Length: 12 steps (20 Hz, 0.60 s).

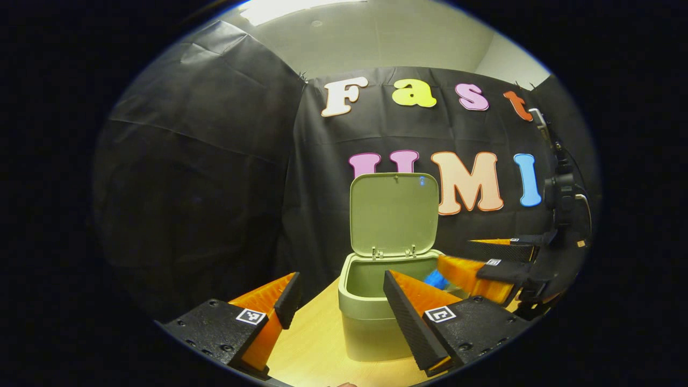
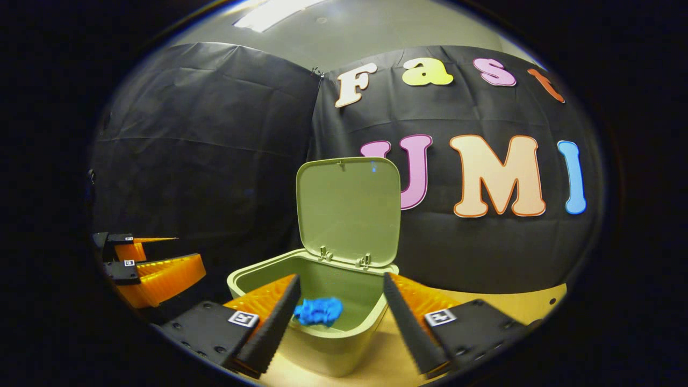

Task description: Press the lid of the desktop garbage bin to open it, pick up the crumpled paper on the desktop and throw it into the bin, then pick up the pop can on the desktop and drop it into the bin, and finally close the garbage bin lid.

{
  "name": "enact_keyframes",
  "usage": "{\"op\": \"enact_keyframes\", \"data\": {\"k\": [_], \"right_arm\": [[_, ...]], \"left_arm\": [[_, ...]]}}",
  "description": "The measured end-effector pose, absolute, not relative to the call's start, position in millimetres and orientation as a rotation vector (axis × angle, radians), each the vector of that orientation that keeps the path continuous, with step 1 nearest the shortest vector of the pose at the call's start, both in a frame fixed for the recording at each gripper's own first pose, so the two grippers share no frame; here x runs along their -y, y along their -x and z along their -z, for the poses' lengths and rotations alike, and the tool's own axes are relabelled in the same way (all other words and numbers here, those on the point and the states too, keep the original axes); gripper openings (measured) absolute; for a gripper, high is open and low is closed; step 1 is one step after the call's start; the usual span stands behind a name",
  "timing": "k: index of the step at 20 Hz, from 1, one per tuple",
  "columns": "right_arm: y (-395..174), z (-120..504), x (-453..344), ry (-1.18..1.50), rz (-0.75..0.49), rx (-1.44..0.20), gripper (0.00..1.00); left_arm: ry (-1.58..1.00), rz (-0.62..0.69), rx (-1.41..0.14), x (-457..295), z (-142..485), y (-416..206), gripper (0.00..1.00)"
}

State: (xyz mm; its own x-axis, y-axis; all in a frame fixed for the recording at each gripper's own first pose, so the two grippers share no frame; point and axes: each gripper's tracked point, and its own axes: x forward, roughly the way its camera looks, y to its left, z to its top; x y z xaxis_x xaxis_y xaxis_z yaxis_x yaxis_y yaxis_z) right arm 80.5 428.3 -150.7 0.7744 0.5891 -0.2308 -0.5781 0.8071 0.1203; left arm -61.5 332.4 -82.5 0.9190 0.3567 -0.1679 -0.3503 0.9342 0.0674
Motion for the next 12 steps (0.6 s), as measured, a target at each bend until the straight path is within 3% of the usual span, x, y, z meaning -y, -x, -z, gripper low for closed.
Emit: {"op": "enact_keyframes", "data": {"k": [1,12], "right_arm": [[-82.4,146.1,-422.3,-0.039,-0.619,-0.245,0.98],[-86.5,99.1,-264.0,-0.023,-0.41,-0.138,0.99]], "left_arm": [[-0.04,-0.354,-0.176,-327.7,82.4,58.9,0.91],[-0.035,-0.169,-0.138,-211.2,75.1,16.2,0.94]]}}
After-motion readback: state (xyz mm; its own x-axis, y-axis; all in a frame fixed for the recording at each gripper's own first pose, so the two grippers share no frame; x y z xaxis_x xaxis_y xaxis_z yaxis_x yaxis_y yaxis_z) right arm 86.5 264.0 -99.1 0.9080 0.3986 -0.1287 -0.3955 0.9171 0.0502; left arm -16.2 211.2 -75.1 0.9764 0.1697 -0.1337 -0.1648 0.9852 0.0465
